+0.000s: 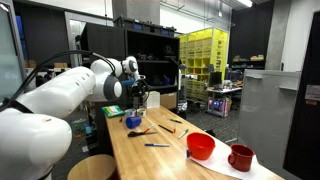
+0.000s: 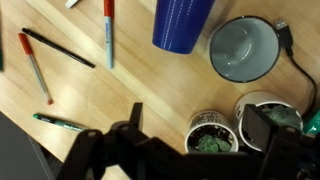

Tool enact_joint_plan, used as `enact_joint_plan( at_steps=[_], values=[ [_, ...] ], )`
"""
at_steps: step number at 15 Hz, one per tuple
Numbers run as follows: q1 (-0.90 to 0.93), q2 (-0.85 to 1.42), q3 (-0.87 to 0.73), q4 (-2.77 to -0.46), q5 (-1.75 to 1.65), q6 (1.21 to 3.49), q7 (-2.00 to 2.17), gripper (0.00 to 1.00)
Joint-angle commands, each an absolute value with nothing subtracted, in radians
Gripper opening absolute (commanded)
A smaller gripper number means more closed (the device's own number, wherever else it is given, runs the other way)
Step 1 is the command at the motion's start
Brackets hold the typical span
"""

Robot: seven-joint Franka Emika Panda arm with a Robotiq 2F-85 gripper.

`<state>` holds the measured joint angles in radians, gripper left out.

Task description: Turn over the cup on the table

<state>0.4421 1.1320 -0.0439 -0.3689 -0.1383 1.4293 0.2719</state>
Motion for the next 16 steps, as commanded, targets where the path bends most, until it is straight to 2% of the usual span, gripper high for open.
enact_joint_plan(
  at_steps=[1, 16],
  values=[
    [0.44, 1.115, -0.038, -0.383, -0.131, 1.406, 0.264, 1.0],
    [0.414, 1.138, -0.043, -0.36, -0.138, 1.433, 0.213, 1.0]
  ],
)
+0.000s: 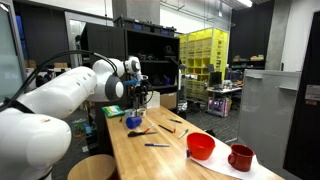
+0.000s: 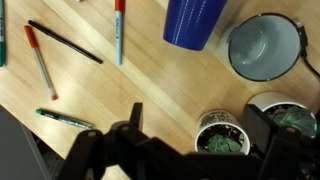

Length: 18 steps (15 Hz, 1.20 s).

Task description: Turn over the cup on the table

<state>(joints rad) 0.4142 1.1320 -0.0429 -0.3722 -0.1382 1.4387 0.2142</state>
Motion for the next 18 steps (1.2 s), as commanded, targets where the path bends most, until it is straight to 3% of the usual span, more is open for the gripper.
enact_joint_plan(
  at_steps=[1, 18],
  values=[
    [0.414, 1.139, -0.043, -0.359, -0.138, 1.432, 0.212, 1.0],
    [0.408, 1.143, -0.048, -0.362, -0.145, 1.465, 0.201, 1.0]
  ],
)
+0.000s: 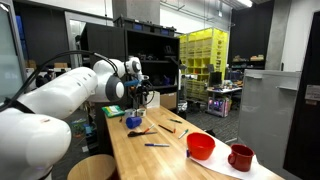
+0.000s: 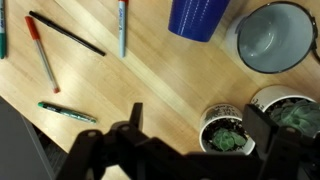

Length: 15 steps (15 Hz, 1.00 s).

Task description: Turn over the cup on the table

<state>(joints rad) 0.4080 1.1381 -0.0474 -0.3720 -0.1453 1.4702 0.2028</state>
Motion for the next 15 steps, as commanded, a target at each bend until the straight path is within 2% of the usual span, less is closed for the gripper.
enact_joint_plan(
  at_steps=[1, 9, 15],
  values=[
    [0.408, 1.143, -0.048, -0.362, -0.145, 1.465, 0.201, 1.0],
    [0.439, 1.155, -0.04, -0.357, -0.125, 1.411, 0.331, 1.0],
    [0.441, 1.138, -0.043, -0.369, -0.098, 1.415, 0.591, 1.0]
  ],
)
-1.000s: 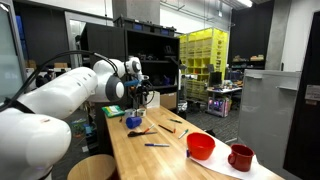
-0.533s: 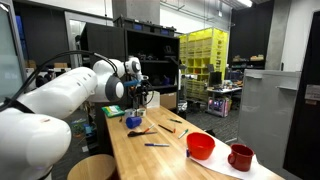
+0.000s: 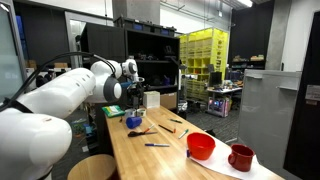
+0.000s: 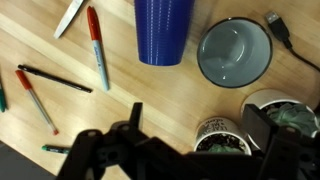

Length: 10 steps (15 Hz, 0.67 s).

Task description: Turn over the cup on the table

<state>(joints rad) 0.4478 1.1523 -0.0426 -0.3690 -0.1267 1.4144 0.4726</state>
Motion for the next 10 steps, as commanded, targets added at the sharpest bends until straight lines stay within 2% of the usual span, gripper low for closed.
enact_joint_plan(
  at_steps=[1, 10],
  values=[
    [0.438, 1.138, -0.043, -0.368, -0.092, 1.419, 0.63, 1.0],
    [0.4, 1.139, -0.064, -0.369, -0.101, 1.427, 0.9, 1.0]
  ],
)
